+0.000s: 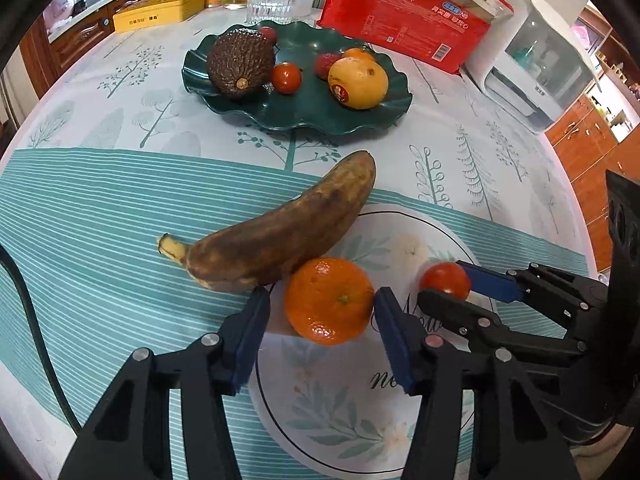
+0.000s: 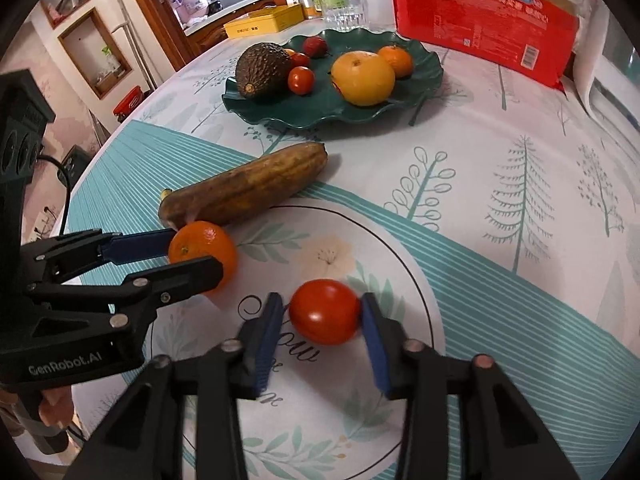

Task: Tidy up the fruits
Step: 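Grasp the tangerine with the left tool while the right tool grasps a cherry tomato, then lift the tangerine and cherry tomato toward the green plate with both tools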

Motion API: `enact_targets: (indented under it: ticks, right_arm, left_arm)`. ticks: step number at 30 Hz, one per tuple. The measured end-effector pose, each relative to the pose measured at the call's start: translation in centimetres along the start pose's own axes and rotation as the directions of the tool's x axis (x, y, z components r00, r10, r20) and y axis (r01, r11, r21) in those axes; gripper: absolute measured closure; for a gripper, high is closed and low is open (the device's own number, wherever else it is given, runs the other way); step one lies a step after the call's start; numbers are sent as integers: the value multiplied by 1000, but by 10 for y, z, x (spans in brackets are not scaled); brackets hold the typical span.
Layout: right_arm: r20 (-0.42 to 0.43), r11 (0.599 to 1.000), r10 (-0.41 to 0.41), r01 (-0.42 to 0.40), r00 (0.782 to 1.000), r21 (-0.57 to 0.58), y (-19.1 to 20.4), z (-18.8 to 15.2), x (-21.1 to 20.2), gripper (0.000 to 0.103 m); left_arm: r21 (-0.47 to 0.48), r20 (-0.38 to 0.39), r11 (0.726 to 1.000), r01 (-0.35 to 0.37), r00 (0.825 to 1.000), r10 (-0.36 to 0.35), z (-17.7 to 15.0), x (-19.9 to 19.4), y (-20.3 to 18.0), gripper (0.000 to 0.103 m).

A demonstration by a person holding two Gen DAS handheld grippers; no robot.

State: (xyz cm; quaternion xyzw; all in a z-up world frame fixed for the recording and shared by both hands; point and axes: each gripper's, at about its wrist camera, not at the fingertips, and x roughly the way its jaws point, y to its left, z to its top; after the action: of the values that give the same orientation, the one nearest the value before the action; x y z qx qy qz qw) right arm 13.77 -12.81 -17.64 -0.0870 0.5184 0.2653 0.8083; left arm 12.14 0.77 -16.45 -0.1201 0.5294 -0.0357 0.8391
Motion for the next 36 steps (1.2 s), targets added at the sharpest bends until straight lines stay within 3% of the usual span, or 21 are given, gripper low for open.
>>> enact_targets:
  ticks: [7, 12, 21, 29, 36]
  right_arm:
    - [6, 999, -36, 36, 999, 18, -5, -9, -5, 67]
    - [5, 999, -36, 36, 999, 38, -5, -13, -7, 67]
    - [16, 998, -38, 37, 999, 45, 3, -16, -17, 67]
    - [10, 995, -41, 40, 999, 89, 8, -5, -34, 68]
    - [70, 994, -93, 89, 993, 69, 20, 39, -79, 68]
  left_arm:
    - [-35, -56, 999, -28, 998, 26, 0, 10, -3, 50]
    - [-41, -50, 997, -62, 997, 60, 1, 14, -11, 57]
    - [-28, -46, 997, -67, 997, 66, -5, 7, -16, 59]
    - [34, -30, 996, -77, 997, 78, -2, -31, -14, 59]
    - [77, 23, 995, -61, 998, 59, 37, -89, -6, 59]
